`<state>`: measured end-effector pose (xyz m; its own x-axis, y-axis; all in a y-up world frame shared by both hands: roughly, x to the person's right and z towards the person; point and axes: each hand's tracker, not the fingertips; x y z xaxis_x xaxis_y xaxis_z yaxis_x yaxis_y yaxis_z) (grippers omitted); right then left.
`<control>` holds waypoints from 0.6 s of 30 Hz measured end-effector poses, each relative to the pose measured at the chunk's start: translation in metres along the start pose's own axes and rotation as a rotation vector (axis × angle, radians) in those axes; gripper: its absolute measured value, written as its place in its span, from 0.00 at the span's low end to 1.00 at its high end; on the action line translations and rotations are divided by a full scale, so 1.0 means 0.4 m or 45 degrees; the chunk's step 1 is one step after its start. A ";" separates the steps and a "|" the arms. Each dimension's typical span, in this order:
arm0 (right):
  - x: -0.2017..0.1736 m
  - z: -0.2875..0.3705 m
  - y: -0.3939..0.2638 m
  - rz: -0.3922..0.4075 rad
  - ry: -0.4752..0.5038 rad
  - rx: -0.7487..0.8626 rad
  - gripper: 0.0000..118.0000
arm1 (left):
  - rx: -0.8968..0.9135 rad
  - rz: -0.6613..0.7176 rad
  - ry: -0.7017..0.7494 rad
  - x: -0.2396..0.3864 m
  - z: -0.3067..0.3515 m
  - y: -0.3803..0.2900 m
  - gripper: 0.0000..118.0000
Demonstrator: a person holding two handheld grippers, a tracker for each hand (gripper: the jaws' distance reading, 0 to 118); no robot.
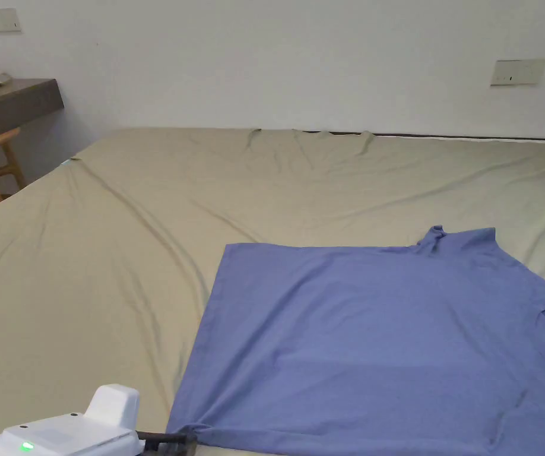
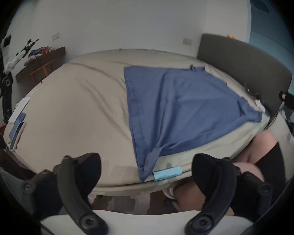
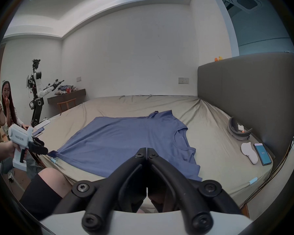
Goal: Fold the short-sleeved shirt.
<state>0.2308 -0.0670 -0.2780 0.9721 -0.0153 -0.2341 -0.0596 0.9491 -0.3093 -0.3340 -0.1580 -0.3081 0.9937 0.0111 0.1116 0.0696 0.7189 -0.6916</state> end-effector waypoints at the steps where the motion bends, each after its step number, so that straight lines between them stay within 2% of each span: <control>1: -0.014 0.006 0.013 0.016 -0.009 -0.016 0.00 | 0.006 0.002 0.003 0.005 -0.021 -0.009 0.86; 2: -0.015 0.000 0.008 0.014 -0.011 -0.033 0.00 | 0.008 0.005 0.002 0.006 -0.045 -0.015 0.81; 5: -0.021 -0.011 0.005 -0.004 -0.014 -0.089 0.00 | 0.023 0.037 0.039 0.010 -0.088 -0.027 0.25; 6: -0.025 -0.013 0.002 -0.005 -0.009 -0.112 0.00 | 0.021 0.031 0.048 0.013 -0.097 -0.029 0.11; 7: -0.031 -0.014 -0.003 -0.006 -0.008 -0.131 0.00 | 0.057 0.044 0.037 0.013 -0.094 -0.034 0.05; 12: -0.010 -0.018 -0.013 0.031 0.028 -0.234 0.00 | 0.120 0.072 -0.008 0.023 -0.057 -0.027 0.03; 15: 0.038 -0.023 -0.032 0.066 -0.001 -0.270 0.00 | 0.140 0.095 -0.024 0.016 -0.033 -0.022 0.03; 18: 0.109 -0.045 -0.071 0.121 -0.075 -0.278 0.01 | 0.160 0.191 -0.056 -0.002 -0.024 -0.009 0.03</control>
<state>0.2709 -0.1004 -0.2959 0.9709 0.0953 -0.2196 -0.1929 0.8548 -0.4818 -0.3341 -0.1670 -0.3126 0.9871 0.1532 0.0472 -0.0932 0.7879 -0.6087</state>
